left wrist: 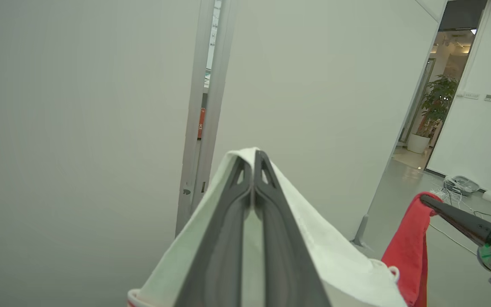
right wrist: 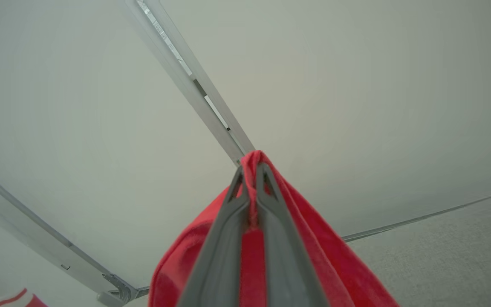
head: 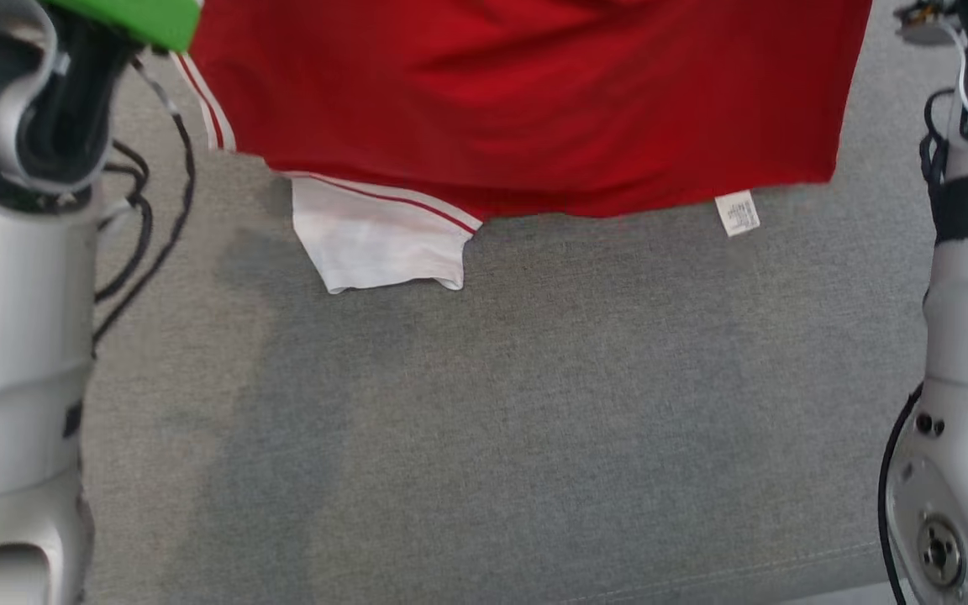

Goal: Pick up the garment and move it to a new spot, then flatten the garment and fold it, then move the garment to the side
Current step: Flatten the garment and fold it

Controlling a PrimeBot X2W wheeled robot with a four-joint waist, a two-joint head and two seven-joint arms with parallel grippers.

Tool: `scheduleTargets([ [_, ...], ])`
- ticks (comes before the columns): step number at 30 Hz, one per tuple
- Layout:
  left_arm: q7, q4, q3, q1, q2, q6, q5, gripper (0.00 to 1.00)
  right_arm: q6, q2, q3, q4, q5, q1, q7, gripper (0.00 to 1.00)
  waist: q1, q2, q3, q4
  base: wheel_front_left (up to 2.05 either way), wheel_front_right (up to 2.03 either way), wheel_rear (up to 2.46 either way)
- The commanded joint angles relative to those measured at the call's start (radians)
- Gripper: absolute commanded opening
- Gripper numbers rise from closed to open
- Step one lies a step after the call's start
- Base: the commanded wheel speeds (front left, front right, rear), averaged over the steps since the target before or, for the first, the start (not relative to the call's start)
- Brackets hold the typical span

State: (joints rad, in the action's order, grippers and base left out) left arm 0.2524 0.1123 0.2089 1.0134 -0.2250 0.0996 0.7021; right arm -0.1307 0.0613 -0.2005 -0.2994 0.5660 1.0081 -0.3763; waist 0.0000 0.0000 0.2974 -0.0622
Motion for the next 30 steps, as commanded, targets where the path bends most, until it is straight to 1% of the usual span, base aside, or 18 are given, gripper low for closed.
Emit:
scheduleTargets([
  [1,-0.03,0.031,0.007,0.066,-0.035,0.009,-0.049,0.0,0.0,-0.002,-0.006,-0.043,-0.017,0.06,0.036,0.0,0.0,0.0,0.159,-0.076,0.0,0.0,0.0],
  [2,-0.061,0.061,0.02,0.112,-0.062,0.015,-0.095,0.0,0.0,-0.006,-0.009,-0.088,-0.031,0.106,0.07,0.0,0.0,0.0,0.181,-0.087,0.0,0.0,0.0],
  [4,-0.129,0.114,0.047,0.188,-0.092,0.021,-0.162,0.0,0.0,-0.01,-0.02,-0.169,-0.052,0.189,0.151,0.0,0.0,0.0,0.206,-0.104,0.0,0.0,0.0],
  [6,-0.218,0.155,0.067,0.275,-0.105,0.024,-0.216,0.0,0.0,-0.009,-0.032,-0.239,-0.052,0.273,0.246,0.0,0.0,0.0,0.228,-0.113,0.0,0.0,0.0],
  [10,-0.419,0.211,0.077,0.429,-0.094,0.027,-0.286,0.0,0.0,-0.011,-0.016,-0.331,-0.043,0.402,0.425,0.0,0.0,0.0,0.239,-0.11,0.0,0.0,0.0],
  [12,-0.477,0.222,0.086,0.49,-0.083,0.028,-0.312,0.0,0.0,-0.01,-0.012,-0.353,-0.052,0.447,0.49,0.0,0.0,0.0,0.243,-0.105,0.0,0.0,0.0],
  [16,-0.512,0.21,0.108,0.543,-0.08,0.029,-0.346,0.0,0.0,0.023,-0.001,-0.397,-0.062,0.484,0.56,0.0,0.0,0.0,0.255,-0.091,0.0,0.0,0.0],
  [18,-0.518,0.212,0.12,0.517,-0.079,0.03,-0.337,0.0,0.0,0.037,0.018,-0.421,-0.07,0.474,0.574,0.0,0.0,0.0,0.265,-0.084,0.0,0.0,0.0],
  [22,-0.517,0.233,0.172,0.393,-0.076,0.031,-0.299,0.0,0.0,0.067,0.069,-0.503,-0.066,0.393,0.588,0.0,0.0,0.0,0.288,-0.061,0.0,0.0,0.0],
  [25,-0.517,0.243,0.203,0.265,-0.065,0.031,-0.27,0.0,0.0,0.084,0.099,-0.569,-0.048,0.324,0.599,0.0,0.0,0.0,0.293,-0.039,0.0,0.0,0.0],
  [30,-0.517,0.267,0.24,0.035,-0.023,0.031,-0.145,0.0,0.0,0.117,0.132,-0.643,-0.006,0.219,0.615,0.0,0.0,0.0,0.272,0.0,0.0,0.0,0.0],
])
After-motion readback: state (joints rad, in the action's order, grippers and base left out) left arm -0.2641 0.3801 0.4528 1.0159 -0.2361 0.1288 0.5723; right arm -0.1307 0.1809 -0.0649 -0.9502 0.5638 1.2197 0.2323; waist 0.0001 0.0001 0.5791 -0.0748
